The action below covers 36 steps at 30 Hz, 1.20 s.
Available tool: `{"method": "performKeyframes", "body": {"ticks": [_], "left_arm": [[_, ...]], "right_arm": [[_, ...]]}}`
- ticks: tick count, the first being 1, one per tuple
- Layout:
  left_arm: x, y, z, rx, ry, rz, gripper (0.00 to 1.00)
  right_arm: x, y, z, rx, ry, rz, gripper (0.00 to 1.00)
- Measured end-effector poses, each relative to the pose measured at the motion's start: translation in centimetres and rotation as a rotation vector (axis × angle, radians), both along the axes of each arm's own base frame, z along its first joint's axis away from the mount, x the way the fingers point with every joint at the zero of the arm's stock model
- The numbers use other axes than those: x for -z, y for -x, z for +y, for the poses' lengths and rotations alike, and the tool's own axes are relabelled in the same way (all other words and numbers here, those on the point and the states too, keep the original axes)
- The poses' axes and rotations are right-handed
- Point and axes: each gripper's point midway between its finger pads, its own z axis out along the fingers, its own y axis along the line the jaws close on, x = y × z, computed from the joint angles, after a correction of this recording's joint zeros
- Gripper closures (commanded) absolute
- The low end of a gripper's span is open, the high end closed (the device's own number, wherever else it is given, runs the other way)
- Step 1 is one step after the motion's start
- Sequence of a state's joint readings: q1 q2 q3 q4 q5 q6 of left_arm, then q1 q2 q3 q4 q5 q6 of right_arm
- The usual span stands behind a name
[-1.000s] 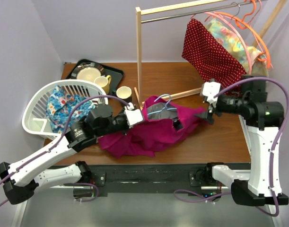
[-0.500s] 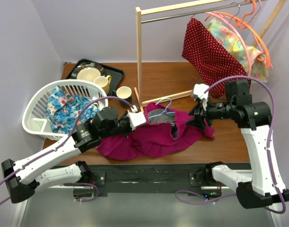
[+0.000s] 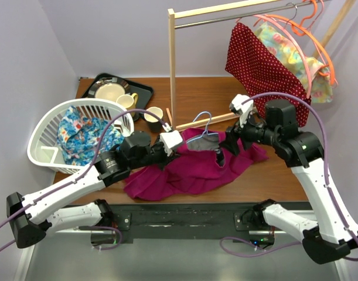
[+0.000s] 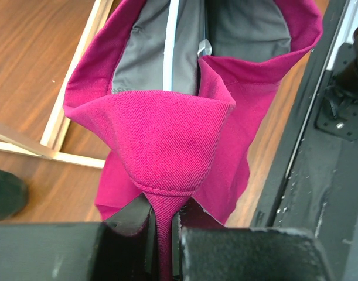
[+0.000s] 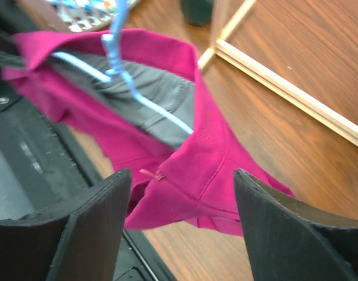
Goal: Place the skirt on the hanger
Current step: Place skirt on hanger, then pass the hanger from the left arm to the right
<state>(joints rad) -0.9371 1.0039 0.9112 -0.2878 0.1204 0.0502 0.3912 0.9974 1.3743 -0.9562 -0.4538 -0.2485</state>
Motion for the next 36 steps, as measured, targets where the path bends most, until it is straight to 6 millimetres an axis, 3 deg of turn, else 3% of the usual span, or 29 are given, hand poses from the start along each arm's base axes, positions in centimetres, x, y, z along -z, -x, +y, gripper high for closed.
{"method": "performKeyframes", "body": {"ticks": [4, 7, 8, 11, 17, 19, 24, 27, 32, 36], "left_arm": [[-0.1, 0.0, -0.5, -0.013, 0.027, 0.042, 1.0], [-0.3, 0.0, -0.8, -0.021, 0.044, 0.062, 1.0], [-0.3, 0.0, -0.8, -0.024, 0.05, 0.07, 1.0], [-0.3, 0.1, -1.0, -0.03, 0.061, 0.089, 1.0], [-0.3, 0.0, -1.2, -0.052, 0.086, 0.11, 1.0], [-0.1, -0.3, -1.3, -0.065, 0.086, 0.119, 1.0], [1.4, -1.4, -1.6, -0.105, 0.056, 0.136, 1.0], [1.8, -2.3, -0.8, -0.152, 0.054, 0.129, 1.0], [0.0, -3.7, 1.2, -0.217, 0.086, 0.073, 1.0], [-1.8, -2.8, 1.3, -0.132, 0.097, -0.01, 1.0]], "right_arm": [[1.4, -1.3, 0.6, 0.036, 0.059, 0.015, 0.36], [2.6, -2.3, 0.7, 0.068, 0.113, 0.022, 0.58], [2.9, -2.5, 0.5, 0.08, 0.131, 0.019, 0.76], [3.2, -3.5, -0.3, 0.135, 0.186, -0.012, 1.0], [1.8, -3.3, -1.3, 0.147, 0.21, -0.078, 1.0], [0.4, -2.6, -1.4, 0.13, 0.194, -0.1, 1.0], [-5.9, -1.3, -1.7, 0.097, 0.106, -0.227, 1.0], [-7.3, 0.6, -1.7, 0.012, 0.094, -0.279, 1.0], [-4.8, 4.5, -1.8, -0.197, 0.152, -0.294, 1.0], [0.1, 7.2, -1.1, -0.411, 0.197, -0.214, 0.82]]}}
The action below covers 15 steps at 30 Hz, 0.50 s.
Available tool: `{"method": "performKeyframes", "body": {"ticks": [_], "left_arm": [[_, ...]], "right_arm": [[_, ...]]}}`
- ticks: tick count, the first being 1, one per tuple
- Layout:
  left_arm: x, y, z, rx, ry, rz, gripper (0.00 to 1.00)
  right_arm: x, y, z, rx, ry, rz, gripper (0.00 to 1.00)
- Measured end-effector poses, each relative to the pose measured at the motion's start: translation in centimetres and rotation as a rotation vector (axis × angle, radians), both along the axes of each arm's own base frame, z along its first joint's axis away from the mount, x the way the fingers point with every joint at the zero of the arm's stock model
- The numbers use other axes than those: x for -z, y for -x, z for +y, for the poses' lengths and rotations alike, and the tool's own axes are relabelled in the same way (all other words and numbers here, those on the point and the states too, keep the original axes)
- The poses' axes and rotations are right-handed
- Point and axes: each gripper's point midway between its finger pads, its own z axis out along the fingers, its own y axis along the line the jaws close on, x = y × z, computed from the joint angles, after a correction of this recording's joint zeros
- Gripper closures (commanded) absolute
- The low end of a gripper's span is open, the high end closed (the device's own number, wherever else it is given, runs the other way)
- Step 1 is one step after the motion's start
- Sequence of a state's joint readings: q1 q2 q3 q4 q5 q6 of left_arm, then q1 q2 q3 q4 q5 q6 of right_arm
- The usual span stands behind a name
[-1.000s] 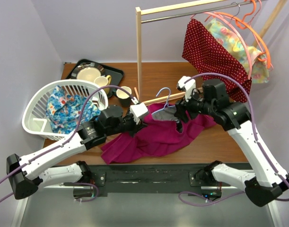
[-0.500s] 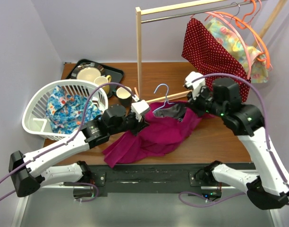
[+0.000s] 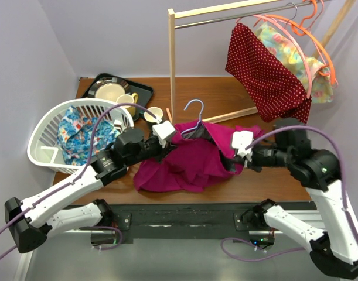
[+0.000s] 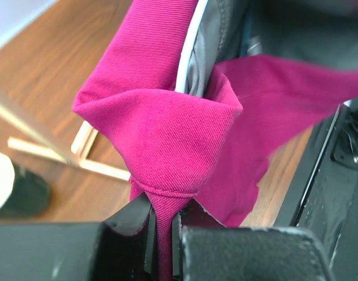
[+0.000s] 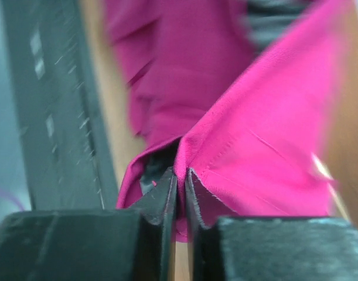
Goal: Place the skirt on the hanger
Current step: Pass the hanger from the left arm to the right
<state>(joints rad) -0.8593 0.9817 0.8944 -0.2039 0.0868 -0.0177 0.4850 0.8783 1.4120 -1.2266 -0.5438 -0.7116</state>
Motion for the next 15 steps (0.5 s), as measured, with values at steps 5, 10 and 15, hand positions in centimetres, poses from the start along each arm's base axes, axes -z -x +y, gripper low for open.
{"method": "performKeyframes", "body": {"ticks": [5, 10, 15], "left_arm": [[-1.2, 0.8, -0.7, 0.124, -0.015, -0.108, 1.0], [-1.5, 0.7, -0.7, 0.183, -0.051, -0.194, 1.0], [-0.9, 1.4, -0.6, 0.253, -0.095, -0.225, 1.0]], "right_arm": [[5.3, 0.4, 0.6, -0.107, 0.105, 0.164, 0.34], [0.9, -0.7, 1.0, -0.109, 0.082, 0.078, 0.15], [-5.5, -1.0, 0.8, -0.09, 0.002, -0.115, 0.05]]}}
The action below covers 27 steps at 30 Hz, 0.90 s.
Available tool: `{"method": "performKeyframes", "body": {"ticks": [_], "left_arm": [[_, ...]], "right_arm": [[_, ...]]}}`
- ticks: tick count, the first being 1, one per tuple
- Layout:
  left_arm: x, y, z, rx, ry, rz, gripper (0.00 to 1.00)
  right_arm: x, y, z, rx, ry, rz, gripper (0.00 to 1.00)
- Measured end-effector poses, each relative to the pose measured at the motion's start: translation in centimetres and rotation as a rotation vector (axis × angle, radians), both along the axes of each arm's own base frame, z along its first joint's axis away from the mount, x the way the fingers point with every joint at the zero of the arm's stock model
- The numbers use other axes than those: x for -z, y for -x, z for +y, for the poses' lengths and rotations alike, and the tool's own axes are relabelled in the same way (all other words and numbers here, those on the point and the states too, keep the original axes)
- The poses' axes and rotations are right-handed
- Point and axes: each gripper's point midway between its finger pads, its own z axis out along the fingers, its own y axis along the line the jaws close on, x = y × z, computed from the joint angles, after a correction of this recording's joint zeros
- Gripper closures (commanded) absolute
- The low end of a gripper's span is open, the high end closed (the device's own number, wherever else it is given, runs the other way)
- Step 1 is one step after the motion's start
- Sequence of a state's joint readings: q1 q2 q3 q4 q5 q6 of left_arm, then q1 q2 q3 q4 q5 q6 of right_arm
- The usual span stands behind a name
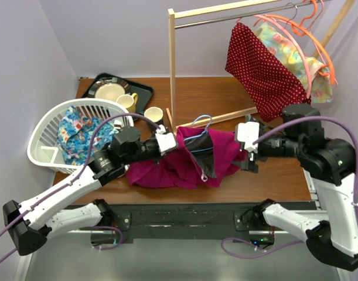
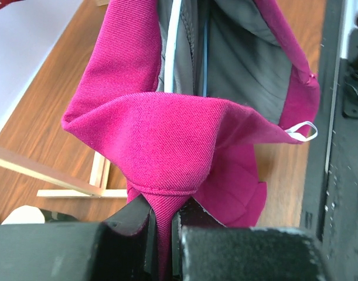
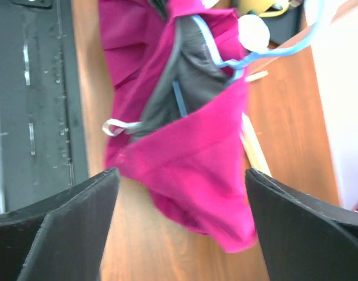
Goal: Place the skirt on the hanger
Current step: Pass the hanger from the left arm to the right
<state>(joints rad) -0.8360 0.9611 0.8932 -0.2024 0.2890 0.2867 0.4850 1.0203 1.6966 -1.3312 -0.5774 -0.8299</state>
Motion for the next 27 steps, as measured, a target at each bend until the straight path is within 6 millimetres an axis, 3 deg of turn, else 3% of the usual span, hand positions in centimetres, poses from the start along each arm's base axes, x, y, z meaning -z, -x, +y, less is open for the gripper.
{"method": "performKeyframes", "body": {"ticks": [4, 8, 11, 12, 14, 15, 16, 17, 20, 24, 27], "left_arm": [[0.0, 1.0, 0.0, 0.052, -0.007, -0.004, 1.0], [-0.5, 2.0, -0.2, 0.101, 0.013, -0.001, 1.0], [-0.2, 2.7, 0.1, 0.118, 0.007, 0.025, 1.0], [0.0, 2.8, 0.2, 0.119, 0.003, 0.036, 1.0], [0.1, 2.8, 0.2, 0.119, 0.004, 0.044, 1.0], [0.0, 2.9, 0.1, 0.125, 0.008, 0.044, 0.91], [-0.1, 3.1, 0.1, 0.129, 0.013, 0.049, 0.75], [-0.2, 3.2, 0.1, 0.131, 0.017, 0.049, 0.42], [-1.4, 3.2, 0.0, 0.123, 0.059, 0.035, 0.06], [-4.5, 3.3, 1.0, 0.069, 0.151, -0.002, 0.01], [-7.1, 3.9, 2.3, 0.033, 0.225, -0.032, 0.01]], "right_arm": [[1.1, -0.9, 0.3, -0.023, 0.043, 0.011, 0.06], [5.5, -2.8, 1.7, -0.087, 0.123, 0.13, 0.13], [7.7, -3.5, 2.8, -0.132, 0.13, 0.211, 0.65], [7.9, -3.5, 3.1, -0.142, 0.12, 0.226, 0.94], [7.9, -3.1, 3.4, -0.169, 0.105, 0.232, 1.0], [7.9, -3.0, 3.4, -0.172, 0.098, 0.232, 1.0], [7.8, -2.7, 3.4, -0.175, 0.09, 0.235, 1.0], [7.8, -2.3, 3.3, -0.173, 0.082, 0.238, 1.0], [8.0, -1.2, 2.4, -0.113, 0.079, 0.255, 1.0], [8.1, -0.9, -0.2, 0.093, 0.068, 0.226, 1.0], [6.9, -2.2, -2.4, 0.288, 0.037, 0.178, 1.0]]}}
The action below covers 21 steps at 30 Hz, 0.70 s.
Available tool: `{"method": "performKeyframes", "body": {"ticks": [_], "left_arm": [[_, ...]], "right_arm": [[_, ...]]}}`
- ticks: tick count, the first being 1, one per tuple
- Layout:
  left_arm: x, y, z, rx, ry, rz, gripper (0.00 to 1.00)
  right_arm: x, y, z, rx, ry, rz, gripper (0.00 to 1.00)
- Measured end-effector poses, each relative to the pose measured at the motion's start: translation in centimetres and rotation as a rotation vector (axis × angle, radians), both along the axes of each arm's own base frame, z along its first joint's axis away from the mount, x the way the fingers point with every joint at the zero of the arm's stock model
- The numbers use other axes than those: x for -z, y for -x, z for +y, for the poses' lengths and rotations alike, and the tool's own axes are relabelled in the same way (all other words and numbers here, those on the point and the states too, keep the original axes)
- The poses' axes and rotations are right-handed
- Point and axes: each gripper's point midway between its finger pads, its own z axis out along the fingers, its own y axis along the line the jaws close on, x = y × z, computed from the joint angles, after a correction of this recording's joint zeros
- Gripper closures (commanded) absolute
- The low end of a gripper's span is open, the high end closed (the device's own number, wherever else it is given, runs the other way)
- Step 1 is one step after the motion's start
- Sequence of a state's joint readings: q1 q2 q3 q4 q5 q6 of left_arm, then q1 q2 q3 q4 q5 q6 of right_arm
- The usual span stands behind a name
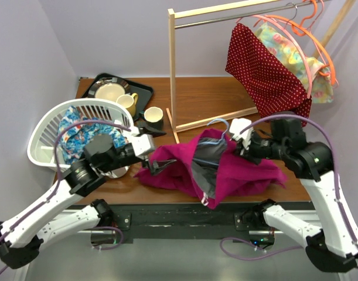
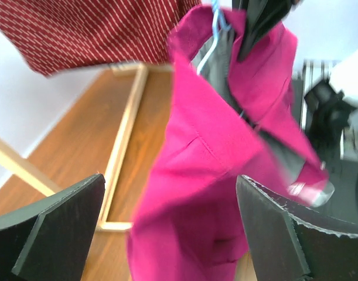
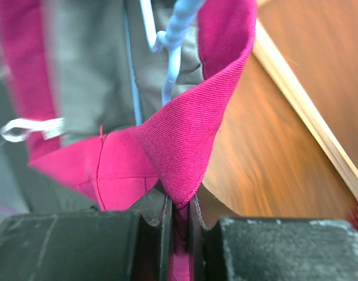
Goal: Place the skirt on the hanger
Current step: Pass the hanger from the left arm to the right
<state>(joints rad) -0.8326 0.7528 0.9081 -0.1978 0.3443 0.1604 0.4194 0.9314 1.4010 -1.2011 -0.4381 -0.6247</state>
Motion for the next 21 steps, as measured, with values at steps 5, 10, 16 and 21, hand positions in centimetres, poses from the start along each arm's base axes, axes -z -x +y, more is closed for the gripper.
{"method": "performKeyframes", "body": {"ticks": [5, 10, 16, 21], "left_arm": [[-2.2, 0.2, 0.8, -0.048, 0.101, 0.038, 0.0], [-1.3, -0.9, -1.4, -0.059, 0.151, 0.171, 0.0], [1.8, -1.5, -5.1, -0.057, 0.097, 0.259, 0.0], [1.7, -2.0, -4.0, -0.116, 0.094, 0.237, 0.0]], "right_arm": [[-1.1, -1.6, -1.8, 0.176, -0.011, -0.014, 1.0], [-1.3, -3.5, -2.5, 0.286, -0.013, -0.006, 1.0], [-3.0, -5.2, -4.0, 0.445, -0.044, -0.047, 1.0], [-7.5, -8.1, -4.2, 0.524, -0.09, -0.135, 1.0]]}}
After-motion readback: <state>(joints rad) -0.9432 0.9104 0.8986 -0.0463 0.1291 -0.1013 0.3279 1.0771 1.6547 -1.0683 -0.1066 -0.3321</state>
